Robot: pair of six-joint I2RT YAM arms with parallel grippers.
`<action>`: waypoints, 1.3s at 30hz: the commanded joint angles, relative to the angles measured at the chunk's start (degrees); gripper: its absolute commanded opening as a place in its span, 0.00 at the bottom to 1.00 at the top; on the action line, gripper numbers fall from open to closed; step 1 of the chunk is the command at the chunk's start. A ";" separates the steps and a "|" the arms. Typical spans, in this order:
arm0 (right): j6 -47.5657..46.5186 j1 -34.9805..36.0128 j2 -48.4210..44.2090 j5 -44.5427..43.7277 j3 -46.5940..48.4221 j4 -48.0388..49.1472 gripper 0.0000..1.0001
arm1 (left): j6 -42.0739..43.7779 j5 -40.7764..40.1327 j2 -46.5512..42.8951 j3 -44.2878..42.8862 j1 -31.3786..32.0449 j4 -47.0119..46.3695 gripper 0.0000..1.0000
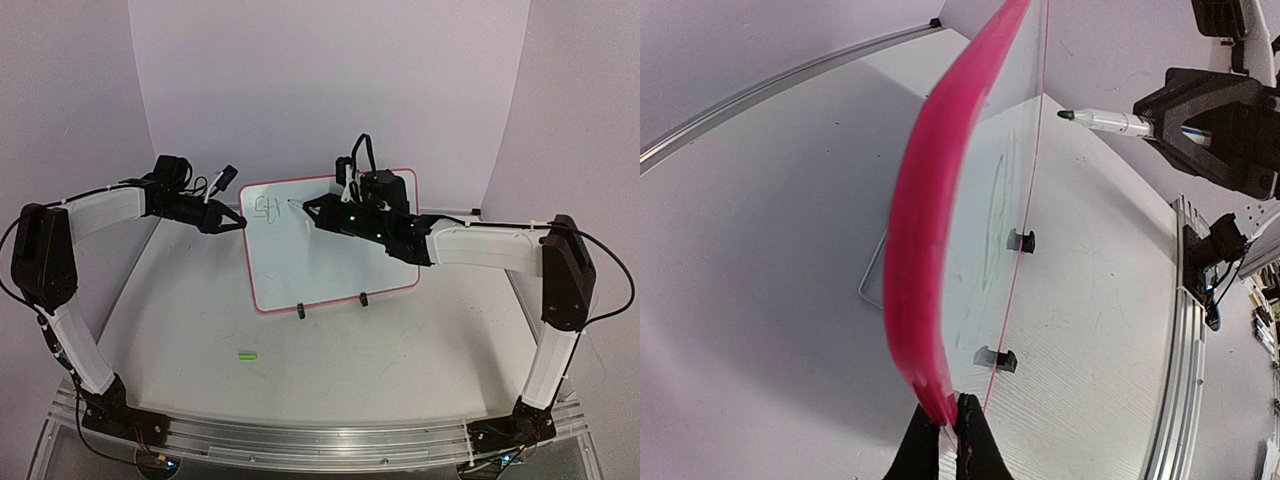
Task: Write a sentence on the whiteboard
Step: Write a sentence at the center of the board.
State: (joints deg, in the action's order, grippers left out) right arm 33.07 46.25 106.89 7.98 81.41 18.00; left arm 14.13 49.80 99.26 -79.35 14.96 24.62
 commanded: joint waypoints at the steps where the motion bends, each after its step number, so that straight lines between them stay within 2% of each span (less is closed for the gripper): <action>1: 0.59 -0.45 0.34 1.05 1.14 1.61 0.00 | 3.50 -3.90 -1.06 0.60 0.35 1.65 0.00; 24: 0.28 -1.21 4.74 1.42 5.03 -0.62 0.00 | 3.65 -4.14 -0.79 0.42 0.47 1.78 0.00; 39: -0.48 -1.18 2.64 1.59 0.82 -3.06 0.00 | 3.67 -4.14 -0.82 0.33 0.59 1.85 0.00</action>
State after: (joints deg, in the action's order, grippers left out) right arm 33.54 45.41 110.67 11.44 84.05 16.56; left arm 13.93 49.50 99.26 -79.35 14.96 24.62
